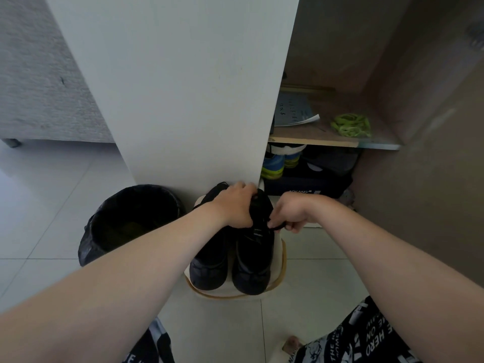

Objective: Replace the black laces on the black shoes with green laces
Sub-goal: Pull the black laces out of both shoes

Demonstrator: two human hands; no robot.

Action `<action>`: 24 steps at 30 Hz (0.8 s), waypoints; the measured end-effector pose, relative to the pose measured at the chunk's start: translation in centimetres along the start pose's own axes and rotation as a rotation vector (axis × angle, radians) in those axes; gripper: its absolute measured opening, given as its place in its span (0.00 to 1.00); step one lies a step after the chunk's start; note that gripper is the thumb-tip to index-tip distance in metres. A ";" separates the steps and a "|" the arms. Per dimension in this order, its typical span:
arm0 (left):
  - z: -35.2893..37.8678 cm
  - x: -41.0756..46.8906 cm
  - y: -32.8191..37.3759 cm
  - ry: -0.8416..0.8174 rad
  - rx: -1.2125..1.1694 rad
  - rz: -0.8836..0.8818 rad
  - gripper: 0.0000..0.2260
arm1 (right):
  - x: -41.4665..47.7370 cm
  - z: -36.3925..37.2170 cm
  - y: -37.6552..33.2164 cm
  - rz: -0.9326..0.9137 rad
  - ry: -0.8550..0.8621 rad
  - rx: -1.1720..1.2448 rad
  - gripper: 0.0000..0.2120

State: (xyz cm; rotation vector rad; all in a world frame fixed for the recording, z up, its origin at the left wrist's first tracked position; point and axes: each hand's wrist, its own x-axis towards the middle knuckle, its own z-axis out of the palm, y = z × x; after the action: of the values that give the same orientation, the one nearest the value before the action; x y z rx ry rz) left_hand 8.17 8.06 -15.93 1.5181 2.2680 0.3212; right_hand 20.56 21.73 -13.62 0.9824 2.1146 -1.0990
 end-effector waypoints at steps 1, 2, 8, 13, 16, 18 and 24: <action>0.1 0.0 0.5 0.079 0.038 0.088 0.21 | 0.0 0.0 -0.2 0.010 -0.019 -0.009 0.08; 0.1 0.0 1.0 0.127 0.047 0.172 0.18 | -0.1 0.0 -0.5 0.023 -0.050 -0.025 0.09; 0.6 -0.7 2.6 -0.029 0.089 0.177 0.05 | -0.3 0.3 -0.9 0.030 -0.060 -0.245 0.14; 1.5 -0.4 3.2 -0.003 0.088 0.020 0.19 | 0.4 0.7 0.1 0.070 -0.141 -0.138 0.08; 1.6 0.1 3.8 -0.037 0.005 -0.073 0.17 | 0.7 1.0 0.2 0.073 -0.110 -0.074 0.08; 1.5 0.2 4.1 -0.080 -0.083 -0.130 0.16 | 0.8 1.5 -0.1 0.069 -0.087 -0.044 0.07; 1.4 0.7 3.8 -0.089 -0.445 -0.314 0.11 | 0.7 2.2 -0.8 0.068 -0.085 0.079 0.08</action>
State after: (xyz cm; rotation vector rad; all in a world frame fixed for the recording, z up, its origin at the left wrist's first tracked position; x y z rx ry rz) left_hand 11.70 10.12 -15.79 0.9218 2.1364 0.6032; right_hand 19.78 19.82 -14.90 1.0176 1.9693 -1.1773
